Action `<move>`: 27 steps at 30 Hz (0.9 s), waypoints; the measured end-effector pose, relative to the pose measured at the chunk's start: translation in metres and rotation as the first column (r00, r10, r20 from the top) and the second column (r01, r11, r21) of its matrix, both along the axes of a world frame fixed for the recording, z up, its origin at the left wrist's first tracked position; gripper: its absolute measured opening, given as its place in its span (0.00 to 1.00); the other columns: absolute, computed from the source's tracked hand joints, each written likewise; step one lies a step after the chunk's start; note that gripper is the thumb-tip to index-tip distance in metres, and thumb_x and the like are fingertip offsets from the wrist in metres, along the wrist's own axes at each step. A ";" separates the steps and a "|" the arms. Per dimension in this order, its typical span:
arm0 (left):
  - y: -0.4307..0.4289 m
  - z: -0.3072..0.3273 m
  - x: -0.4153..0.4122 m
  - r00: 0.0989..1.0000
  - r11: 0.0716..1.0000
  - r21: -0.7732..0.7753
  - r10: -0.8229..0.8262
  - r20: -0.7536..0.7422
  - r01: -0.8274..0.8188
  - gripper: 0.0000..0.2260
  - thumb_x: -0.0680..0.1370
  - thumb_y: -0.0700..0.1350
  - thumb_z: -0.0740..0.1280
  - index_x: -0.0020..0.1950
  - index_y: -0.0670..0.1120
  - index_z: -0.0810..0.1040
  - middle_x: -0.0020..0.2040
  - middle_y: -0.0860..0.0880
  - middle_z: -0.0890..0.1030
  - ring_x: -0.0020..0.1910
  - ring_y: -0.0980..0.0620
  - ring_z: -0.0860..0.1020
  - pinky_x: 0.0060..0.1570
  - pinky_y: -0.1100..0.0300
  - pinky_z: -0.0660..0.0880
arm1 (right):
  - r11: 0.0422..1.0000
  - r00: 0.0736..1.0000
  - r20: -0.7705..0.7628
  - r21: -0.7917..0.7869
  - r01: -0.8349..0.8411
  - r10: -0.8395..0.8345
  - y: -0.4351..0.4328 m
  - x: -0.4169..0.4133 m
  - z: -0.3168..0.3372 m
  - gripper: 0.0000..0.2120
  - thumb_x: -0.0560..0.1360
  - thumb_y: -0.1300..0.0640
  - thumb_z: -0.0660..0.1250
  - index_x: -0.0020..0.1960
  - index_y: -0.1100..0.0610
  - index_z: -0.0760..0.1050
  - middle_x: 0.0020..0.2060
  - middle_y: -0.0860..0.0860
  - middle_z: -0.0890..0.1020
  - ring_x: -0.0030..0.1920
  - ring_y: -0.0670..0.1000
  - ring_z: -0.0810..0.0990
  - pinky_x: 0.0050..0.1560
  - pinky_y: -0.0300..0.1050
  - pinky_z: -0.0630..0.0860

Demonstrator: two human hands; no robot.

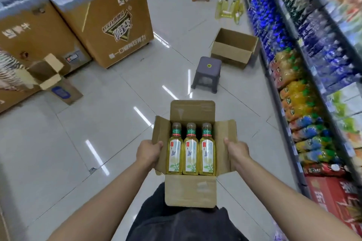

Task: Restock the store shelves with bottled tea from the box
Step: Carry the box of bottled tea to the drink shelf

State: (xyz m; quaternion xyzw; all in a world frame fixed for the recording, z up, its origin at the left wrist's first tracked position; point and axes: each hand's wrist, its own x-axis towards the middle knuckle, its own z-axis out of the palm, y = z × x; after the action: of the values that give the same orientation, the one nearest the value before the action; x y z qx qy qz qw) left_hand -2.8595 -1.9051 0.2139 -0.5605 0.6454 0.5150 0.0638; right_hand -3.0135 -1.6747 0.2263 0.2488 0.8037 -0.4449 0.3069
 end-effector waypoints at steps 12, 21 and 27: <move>-0.246 -0.016 -0.340 0.989 0.989 0.009 -0.149 0.017 0.149 0.11 0.78 0.54 0.70 0.51 0.46 0.80 0.43 0.48 0.85 0.41 0.46 0.84 0.46 0.48 0.83 | 0.989 0.989 -0.010 0.020 0.149 -0.148 -0.215 -0.297 -0.013 0.17 0.76 0.47 0.69 0.54 0.61 0.75 0.47 0.57 0.81 0.48 0.60 0.81 0.54 0.56 0.80; -0.415 -0.019 -0.603 0.985 0.986 -0.025 -0.161 0.060 0.162 0.12 0.79 0.54 0.69 0.48 0.46 0.78 0.44 0.46 0.84 0.41 0.45 0.84 0.45 0.47 0.83 | 0.984 0.985 -0.024 -0.042 0.170 -0.172 -0.384 -0.561 -0.023 0.16 0.74 0.48 0.71 0.52 0.60 0.76 0.45 0.56 0.82 0.45 0.59 0.82 0.53 0.56 0.80; -0.524 -0.015 -0.774 0.995 0.995 0.042 -0.095 0.029 0.093 0.11 0.79 0.54 0.69 0.49 0.47 0.77 0.44 0.47 0.84 0.42 0.46 0.84 0.46 0.48 0.83 | 0.990 0.991 -0.013 -0.055 0.130 -0.131 -0.499 -0.745 -0.024 0.14 0.74 0.48 0.70 0.52 0.57 0.75 0.45 0.55 0.82 0.46 0.59 0.82 0.54 0.58 0.80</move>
State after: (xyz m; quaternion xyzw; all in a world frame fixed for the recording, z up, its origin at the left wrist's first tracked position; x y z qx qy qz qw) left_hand -3.6334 -2.4292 0.1985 -0.5361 0.6594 0.5156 0.1093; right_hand -3.7590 -2.1742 0.2024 0.2889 0.7759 -0.4877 0.2771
